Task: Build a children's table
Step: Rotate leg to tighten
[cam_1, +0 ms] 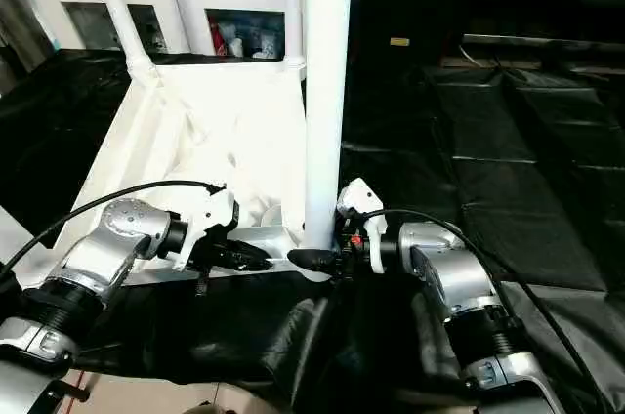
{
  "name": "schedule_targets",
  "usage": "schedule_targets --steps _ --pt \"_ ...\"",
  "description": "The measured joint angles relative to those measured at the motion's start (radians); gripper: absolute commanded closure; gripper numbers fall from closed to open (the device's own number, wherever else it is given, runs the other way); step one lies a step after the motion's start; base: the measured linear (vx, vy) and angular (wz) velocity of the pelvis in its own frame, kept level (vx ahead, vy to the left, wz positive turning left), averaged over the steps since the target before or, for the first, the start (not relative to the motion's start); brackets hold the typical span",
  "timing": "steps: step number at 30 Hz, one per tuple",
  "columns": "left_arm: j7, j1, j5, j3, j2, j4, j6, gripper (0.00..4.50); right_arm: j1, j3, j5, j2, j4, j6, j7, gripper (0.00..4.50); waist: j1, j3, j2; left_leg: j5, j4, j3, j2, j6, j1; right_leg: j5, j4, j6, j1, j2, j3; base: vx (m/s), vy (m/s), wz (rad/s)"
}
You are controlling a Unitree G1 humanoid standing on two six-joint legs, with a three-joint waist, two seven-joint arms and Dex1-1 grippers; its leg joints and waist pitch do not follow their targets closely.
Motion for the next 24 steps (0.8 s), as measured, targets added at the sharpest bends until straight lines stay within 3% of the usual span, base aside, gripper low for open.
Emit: schedule_targets --steps 6,14,19,21,24 --pt "0.092 -0.008 0.006 0.023 -0.034 0.034 0.002 4.50 0.000 -0.033 -0.027 0.046 0.024 -0.030 -0.131 1.86 -0.003 0.000 0.000 0.000 0.001 0.000 0.000 0.000 0.003 -0.002 0.001 0.004 0.001 0.000 0.001 0.000 0.000 0.00" --pt "0.314 -0.054 0.041 0.058 -0.129 0.116 0.019 4.50 -0.077 -0.137 -0.069 0.197 0.156 -0.044 -0.515 1.93 -0.049 0.000 0.000 0.000 0.001 -0.001 -0.001 -0.001 0.005 -0.003 0.000 0.005 0.002 0.000 0.001 0.000 0.000 0.00" --pt "0.360 -0.065 0.057 0.061 -0.151 0.128 0.024 4.50 -0.104 -0.148 -0.089 0.227 0.209 -0.093 -0.594 1.93 -0.054 -0.001 0.000 0.000 0.000 -0.001 -0.001 -0.001 0.005 -0.002 0.000 0.005 0.002 0.000 0.001 0.000 0.000 0.00" --pt "0.360 -0.065 0.060 0.063 -0.154 0.127 0.024 4.50 -0.104 -0.149 -0.092 0.227 0.217 -0.113 -0.594 1.37 -0.053 -0.001 0.001 0.000 0.000 -0.001 -0.001 -0.001 0.004 -0.002 0.000 0.004 0.002 0.000 0.001 0.000 0.000 0.00" --pt "0.348 -0.065 0.060 0.063 -0.154 0.125 0.024 4.50 -0.098 -0.156 -0.091 0.227 0.210 -0.110 -0.565 1.13 -0.052 -0.001 0.001 0.000 0.000 -0.001 -0.001 -0.001 0.002 -0.002 0.000 0.004 0.002 0.000 0.001 0.000 0.000 0.00"
